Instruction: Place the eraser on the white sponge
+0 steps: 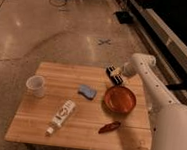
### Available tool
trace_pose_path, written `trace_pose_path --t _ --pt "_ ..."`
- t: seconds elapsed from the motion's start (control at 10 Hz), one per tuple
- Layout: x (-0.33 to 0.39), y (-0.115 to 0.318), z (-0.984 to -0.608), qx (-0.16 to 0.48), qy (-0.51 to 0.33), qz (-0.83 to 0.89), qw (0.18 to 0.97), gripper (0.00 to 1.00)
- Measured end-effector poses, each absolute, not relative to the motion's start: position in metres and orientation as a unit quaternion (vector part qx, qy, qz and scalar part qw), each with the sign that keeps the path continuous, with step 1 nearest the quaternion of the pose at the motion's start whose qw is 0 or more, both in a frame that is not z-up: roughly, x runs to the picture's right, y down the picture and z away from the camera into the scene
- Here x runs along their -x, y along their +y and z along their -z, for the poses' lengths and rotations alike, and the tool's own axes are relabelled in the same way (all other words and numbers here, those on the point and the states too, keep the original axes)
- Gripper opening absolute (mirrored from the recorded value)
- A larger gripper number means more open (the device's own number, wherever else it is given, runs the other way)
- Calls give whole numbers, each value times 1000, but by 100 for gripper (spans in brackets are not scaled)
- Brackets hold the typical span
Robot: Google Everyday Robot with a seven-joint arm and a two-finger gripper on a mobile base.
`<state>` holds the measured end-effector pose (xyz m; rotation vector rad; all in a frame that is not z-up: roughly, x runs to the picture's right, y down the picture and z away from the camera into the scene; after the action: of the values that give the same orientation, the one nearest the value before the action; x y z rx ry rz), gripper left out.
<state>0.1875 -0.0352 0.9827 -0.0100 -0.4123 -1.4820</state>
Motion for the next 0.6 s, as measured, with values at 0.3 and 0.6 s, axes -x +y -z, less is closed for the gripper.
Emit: trace_pose_path --t 0.3,0.6 --pt "-200 -44 -997 6 -153 682 715 73" --pt "-196 -34 -1002 18 -159 683 712 73"
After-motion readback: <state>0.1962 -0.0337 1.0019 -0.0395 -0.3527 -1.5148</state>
